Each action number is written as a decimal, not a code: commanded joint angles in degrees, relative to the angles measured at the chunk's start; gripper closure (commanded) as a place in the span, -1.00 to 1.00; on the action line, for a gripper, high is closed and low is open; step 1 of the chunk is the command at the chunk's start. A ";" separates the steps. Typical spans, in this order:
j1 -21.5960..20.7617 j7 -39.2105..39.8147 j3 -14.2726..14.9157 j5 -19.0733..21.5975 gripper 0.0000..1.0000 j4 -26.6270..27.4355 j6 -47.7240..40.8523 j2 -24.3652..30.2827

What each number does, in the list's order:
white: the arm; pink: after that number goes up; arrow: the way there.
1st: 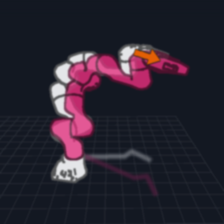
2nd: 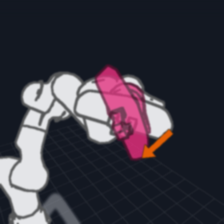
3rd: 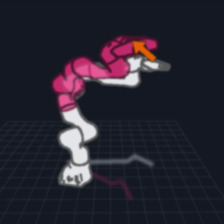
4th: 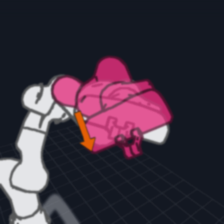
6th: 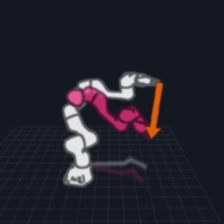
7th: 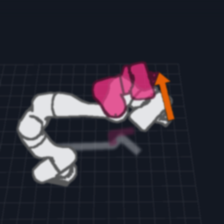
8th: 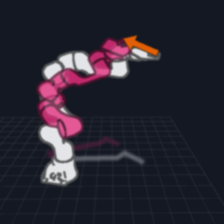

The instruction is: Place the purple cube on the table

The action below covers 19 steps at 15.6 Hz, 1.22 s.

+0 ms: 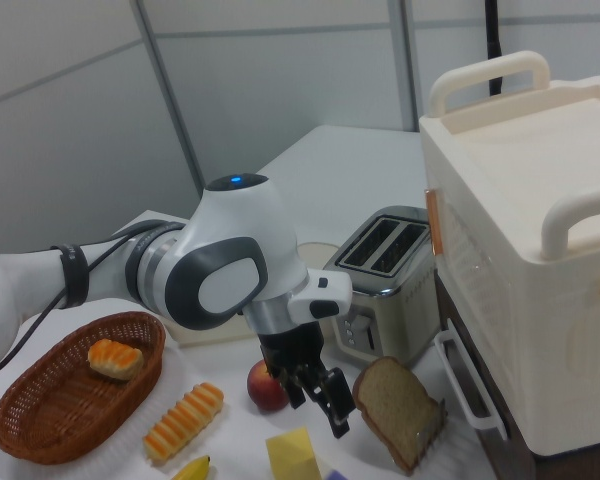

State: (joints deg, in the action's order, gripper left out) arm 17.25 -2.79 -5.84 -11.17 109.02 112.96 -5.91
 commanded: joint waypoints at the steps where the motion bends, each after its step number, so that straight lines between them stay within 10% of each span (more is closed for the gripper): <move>1: -1.52 -7.37 -2.40 -0.26 -1.00 -3.18 -1.85 1.34; 8: -1.70 -10.93 -6.55 3.84 -1.00 -14.70 -16.62 3.35; 19: -8.80 -9.60 -4.36 6.68 -1.00 -13.74 -17.25 5.99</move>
State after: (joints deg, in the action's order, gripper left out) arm 11.57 -13.41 -12.61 -5.09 94.37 96.57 -0.88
